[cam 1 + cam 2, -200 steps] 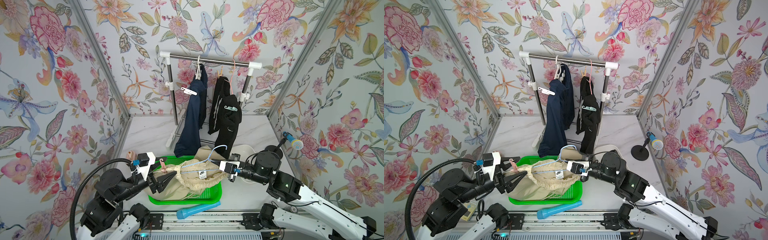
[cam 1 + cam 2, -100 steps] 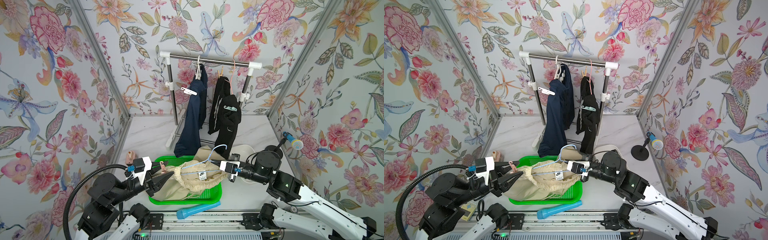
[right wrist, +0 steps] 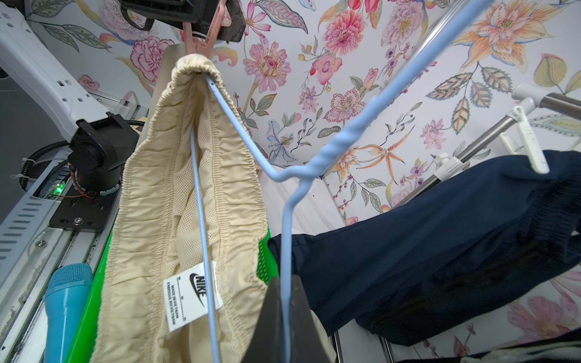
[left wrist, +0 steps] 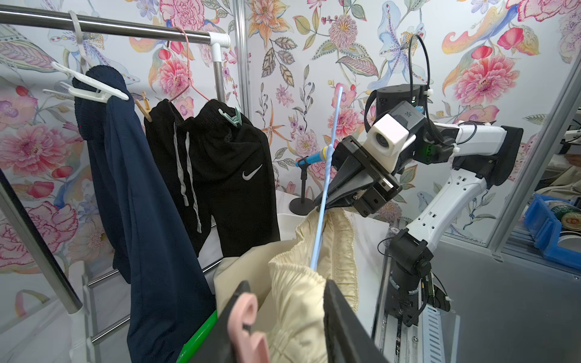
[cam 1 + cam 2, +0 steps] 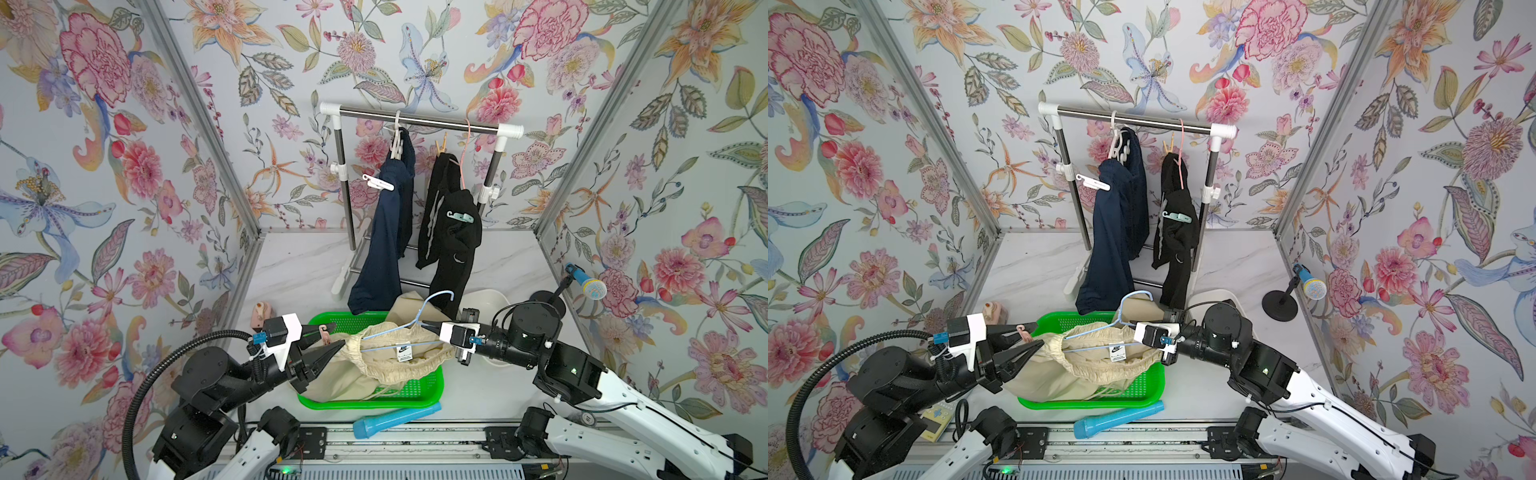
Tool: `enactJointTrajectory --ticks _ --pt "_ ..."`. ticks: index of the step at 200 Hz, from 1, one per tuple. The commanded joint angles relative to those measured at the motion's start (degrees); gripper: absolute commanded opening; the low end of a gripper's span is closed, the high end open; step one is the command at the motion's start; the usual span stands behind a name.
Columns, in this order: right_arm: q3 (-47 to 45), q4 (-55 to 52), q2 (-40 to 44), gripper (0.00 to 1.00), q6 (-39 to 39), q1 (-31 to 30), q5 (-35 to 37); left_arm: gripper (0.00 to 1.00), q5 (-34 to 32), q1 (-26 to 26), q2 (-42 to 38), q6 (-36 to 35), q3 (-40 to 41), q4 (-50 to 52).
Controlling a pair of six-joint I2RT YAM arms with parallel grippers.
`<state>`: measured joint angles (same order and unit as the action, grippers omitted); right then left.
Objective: Remove the clothespins securing shorts to the hanger
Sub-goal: Remove the clothespin from the hanger.
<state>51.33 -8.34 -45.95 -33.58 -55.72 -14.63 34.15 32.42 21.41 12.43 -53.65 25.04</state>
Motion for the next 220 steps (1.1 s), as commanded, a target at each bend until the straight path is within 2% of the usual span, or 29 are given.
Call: enactJointTrajectory --ticks 1,82,100,140,190,220 --pt "0.3 2.87 0.45 0.0 1.93 0.45 -1.43 0.38 -0.92 -0.08 0.12 -1.24 -1.94 1.8" --pt "0.39 2.5 0.28 0.0 2.26 0.52 -1.78 0.13 -1.98 -0.08 0.66 -1.26 -2.59 2.22" --pt "0.49 2.45 0.04 0.0 2.39 0.52 -1.51 0.12 -2.4 -0.08 1.03 -1.05 -2.65 1.65" --pt "1.17 1.24 -2.05 0.0 2.63 0.45 0.37 0.0 -6.51 -0.08 2.55 0.14 -3.5 0.0" --pt "0.8 1.43 -3.77 0.0 2.43 0.47 4.16 0.0 -11.3 -0.05 4.34 -1.88 -9.87 4.78" --pt "0.71 2.56 -4.79 0.0 3.06 0.36 6.09 0.0 -15.93 -0.08 3.56 -1.38 -11.05 3.68"
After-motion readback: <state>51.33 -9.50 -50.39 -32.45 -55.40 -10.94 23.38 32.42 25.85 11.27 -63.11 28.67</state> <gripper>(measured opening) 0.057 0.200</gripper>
